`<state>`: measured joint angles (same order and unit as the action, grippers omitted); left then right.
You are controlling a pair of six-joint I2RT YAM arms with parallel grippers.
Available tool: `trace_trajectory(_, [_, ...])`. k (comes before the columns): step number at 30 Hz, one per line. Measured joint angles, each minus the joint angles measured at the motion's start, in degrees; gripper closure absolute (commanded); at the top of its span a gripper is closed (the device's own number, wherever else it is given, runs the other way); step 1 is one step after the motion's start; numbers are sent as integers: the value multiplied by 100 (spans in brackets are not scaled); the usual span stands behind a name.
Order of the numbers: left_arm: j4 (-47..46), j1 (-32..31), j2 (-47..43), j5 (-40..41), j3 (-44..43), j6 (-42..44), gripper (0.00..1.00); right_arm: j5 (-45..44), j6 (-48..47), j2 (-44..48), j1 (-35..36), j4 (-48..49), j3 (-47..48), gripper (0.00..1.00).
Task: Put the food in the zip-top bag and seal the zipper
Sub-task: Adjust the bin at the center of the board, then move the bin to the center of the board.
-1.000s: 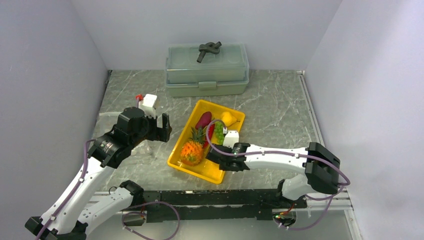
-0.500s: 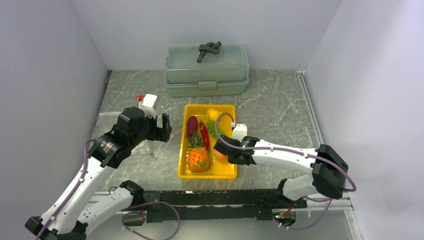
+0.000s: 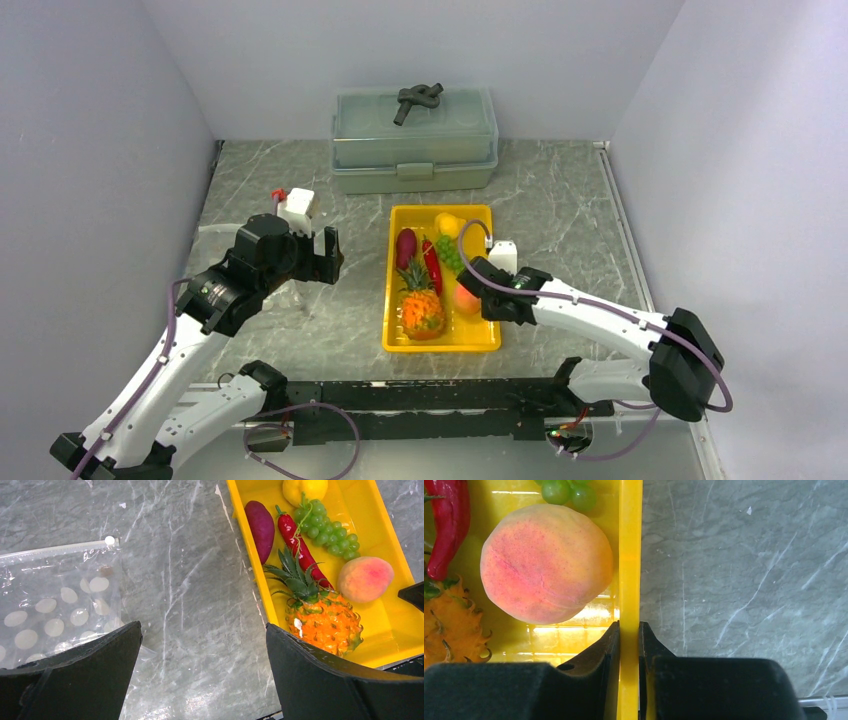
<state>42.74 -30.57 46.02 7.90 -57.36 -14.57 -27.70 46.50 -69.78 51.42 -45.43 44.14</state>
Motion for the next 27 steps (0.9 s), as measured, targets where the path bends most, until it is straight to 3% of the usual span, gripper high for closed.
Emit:
trace_trajectory(6, [0,0,20,4,0,0,0,44,-107,46,-66,74,-133,81])
trace_trajectory(14, [2,0,70,11,0,-13,0,74,-162,50,-76,46,-177,47])
trace_trajectory(27, [2,0,68,37,0,-17,0,-7,-181,271,-13,-426,907,43])
